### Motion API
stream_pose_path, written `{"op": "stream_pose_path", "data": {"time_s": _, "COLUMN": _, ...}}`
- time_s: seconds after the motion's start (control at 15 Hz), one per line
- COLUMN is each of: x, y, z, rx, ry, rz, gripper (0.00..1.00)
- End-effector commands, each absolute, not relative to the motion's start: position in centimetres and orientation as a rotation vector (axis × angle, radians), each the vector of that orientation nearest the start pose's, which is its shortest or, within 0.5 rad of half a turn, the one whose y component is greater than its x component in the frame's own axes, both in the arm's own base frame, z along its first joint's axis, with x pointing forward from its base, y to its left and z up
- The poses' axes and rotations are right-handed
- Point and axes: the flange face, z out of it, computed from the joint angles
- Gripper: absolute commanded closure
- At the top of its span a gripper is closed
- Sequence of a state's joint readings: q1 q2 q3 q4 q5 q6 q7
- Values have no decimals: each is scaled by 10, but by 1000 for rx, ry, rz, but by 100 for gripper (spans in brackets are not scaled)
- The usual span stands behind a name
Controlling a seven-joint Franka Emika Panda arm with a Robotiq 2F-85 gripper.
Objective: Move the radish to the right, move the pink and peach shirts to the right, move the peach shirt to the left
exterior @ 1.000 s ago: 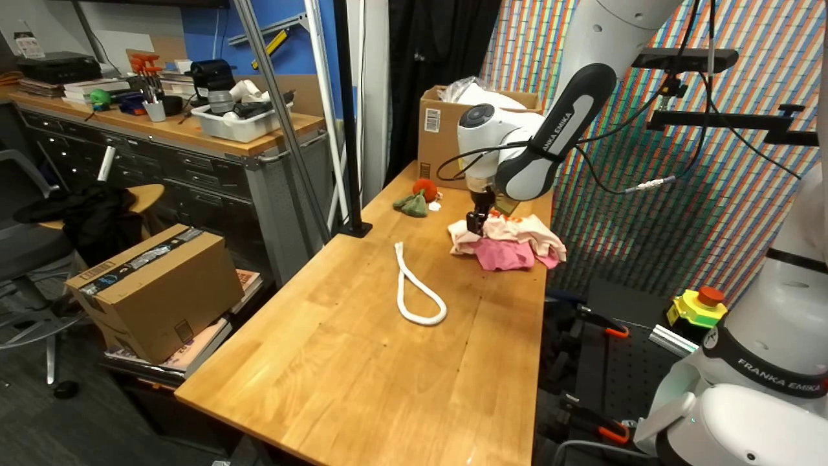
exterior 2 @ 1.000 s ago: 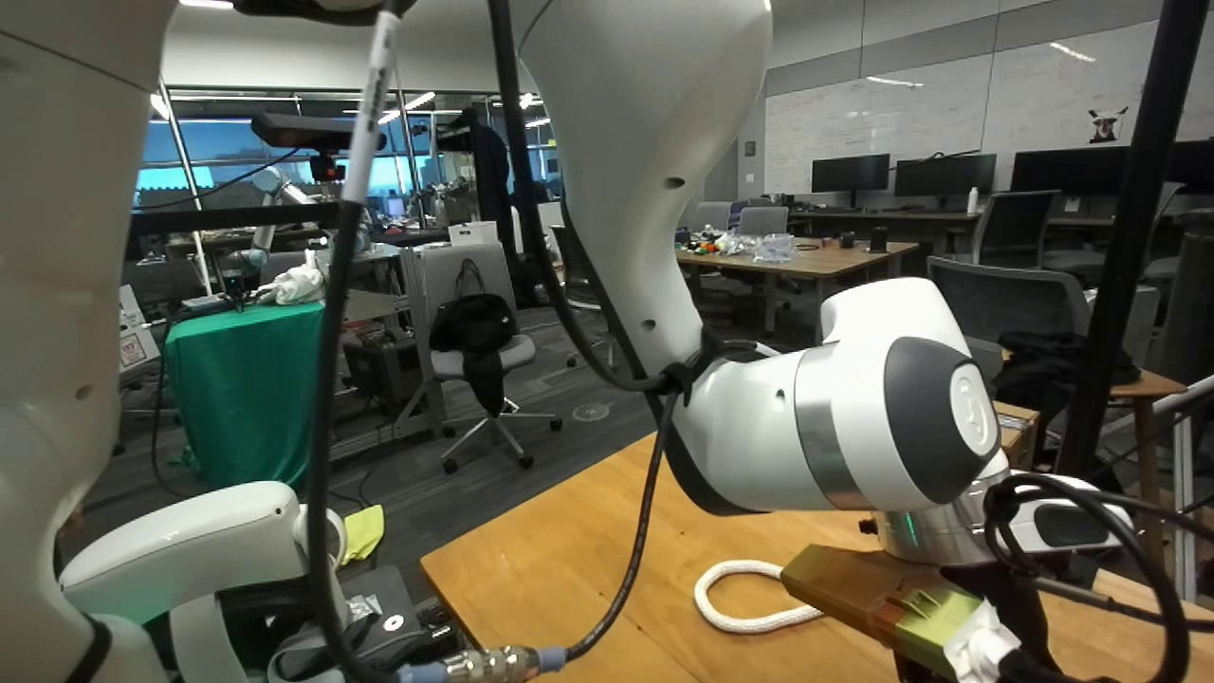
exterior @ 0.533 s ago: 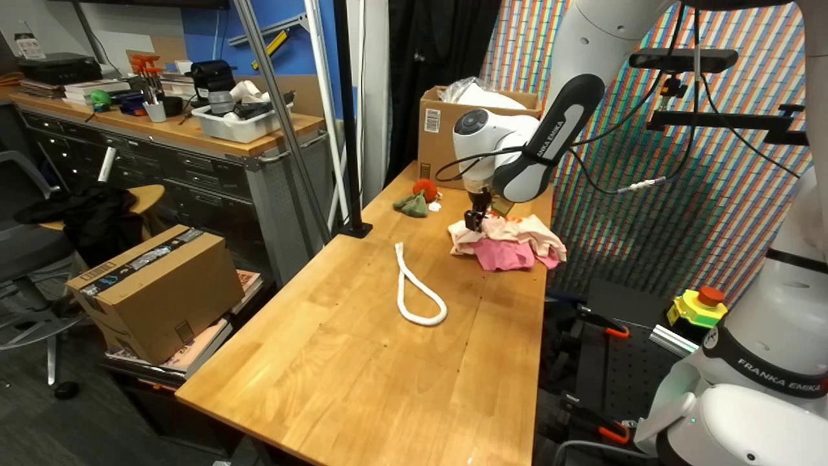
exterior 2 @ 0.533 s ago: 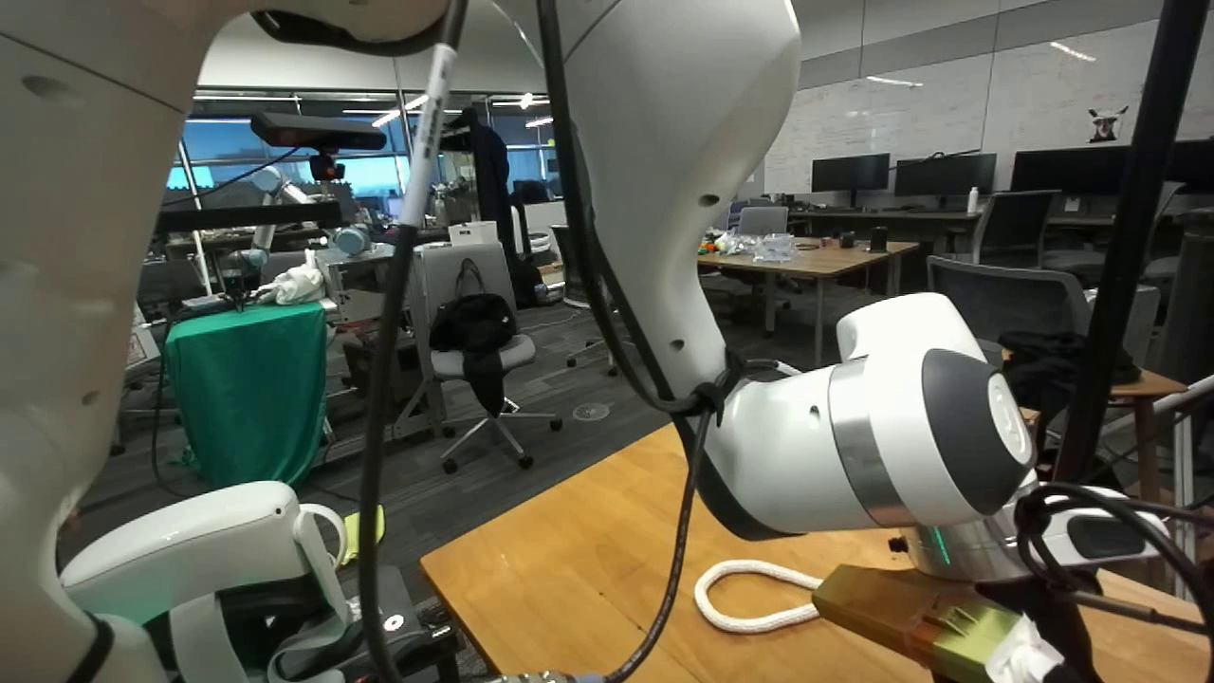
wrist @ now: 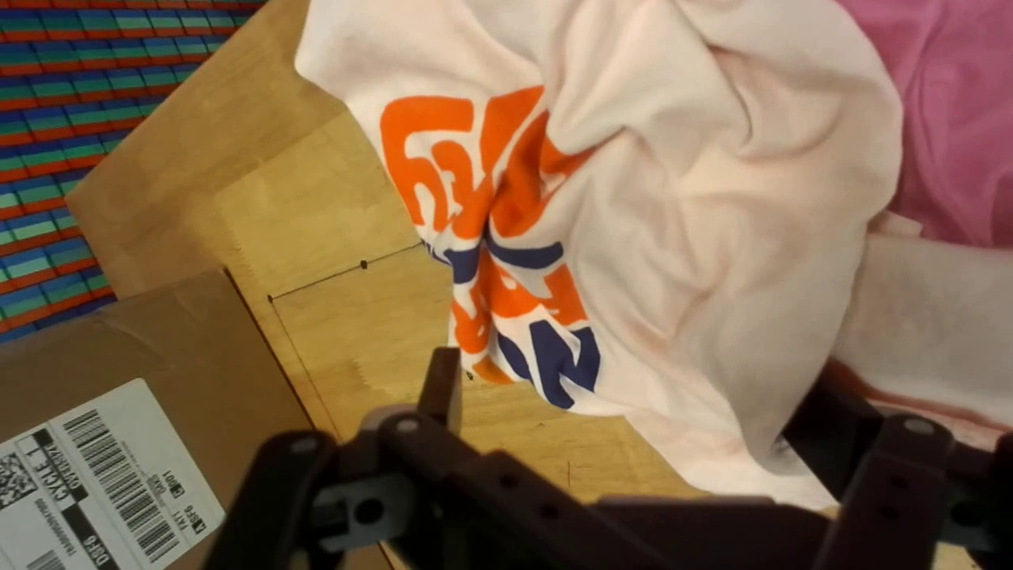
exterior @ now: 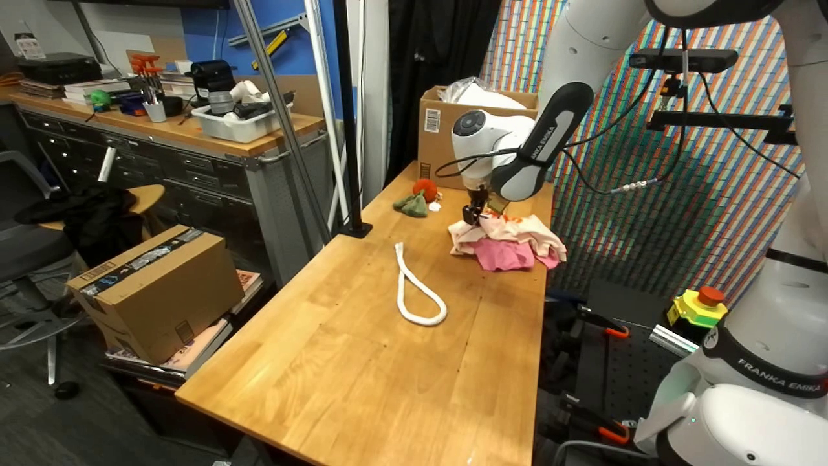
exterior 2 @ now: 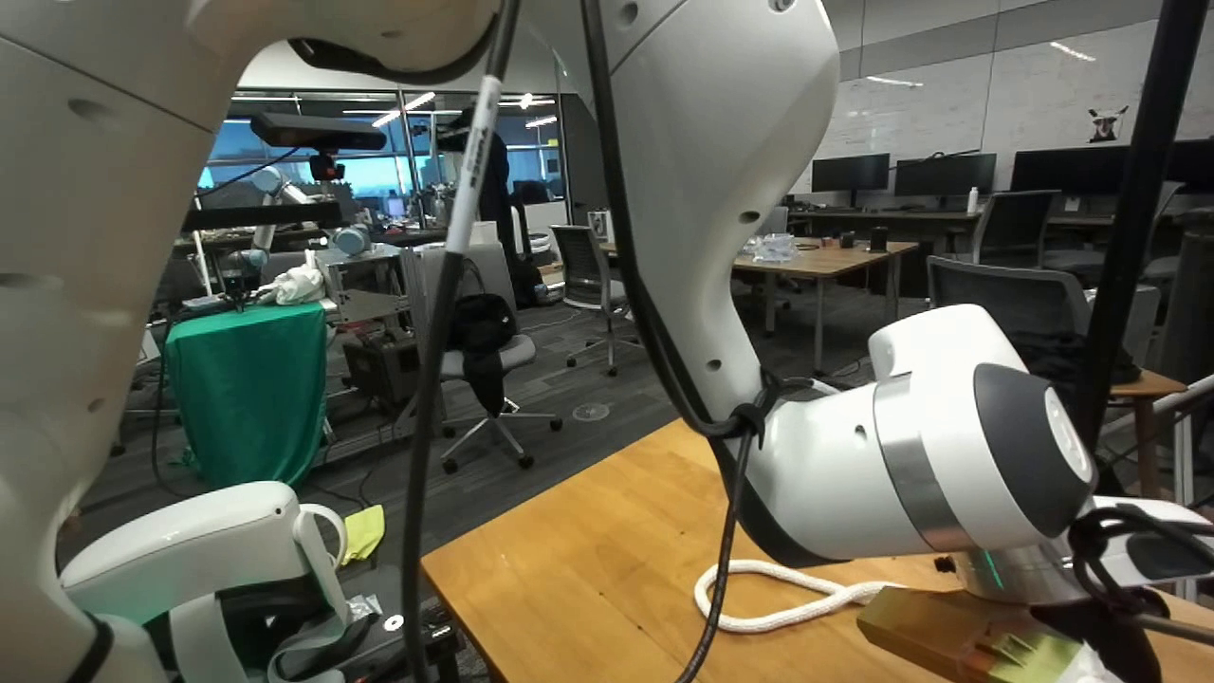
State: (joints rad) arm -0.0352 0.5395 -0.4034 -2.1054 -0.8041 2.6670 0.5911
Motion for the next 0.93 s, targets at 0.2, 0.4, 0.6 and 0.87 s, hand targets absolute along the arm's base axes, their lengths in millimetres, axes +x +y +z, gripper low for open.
{"op": "stream_pose_path", "data": {"time_s": 0.2, "x": 534, "y": -236, "z": 153, "rx": 2542, "ry": -332, "rz": 62, "gripper": 0}}
{"op": "stream_pose_path", "data": {"time_s": 0.4, "x": 535, "y": -238, "z": 150, "rx": 2540, "ry": -324, "rz": 49, "gripper": 0}}
{"op": "stream_pose_path", "data": {"time_s": 0.6, "x": 537, "y": -239, "z": 153, "rx": 2535, "ry": -317, "rz": 45, "gripper": 34}}
{"op": "stream_pose_path", "data": {"time_s": 0.87, "x": 536, "y": -235, "z": 152, "rx": 2533, "ry": -317, "rz": 47, "gripper": 65}}
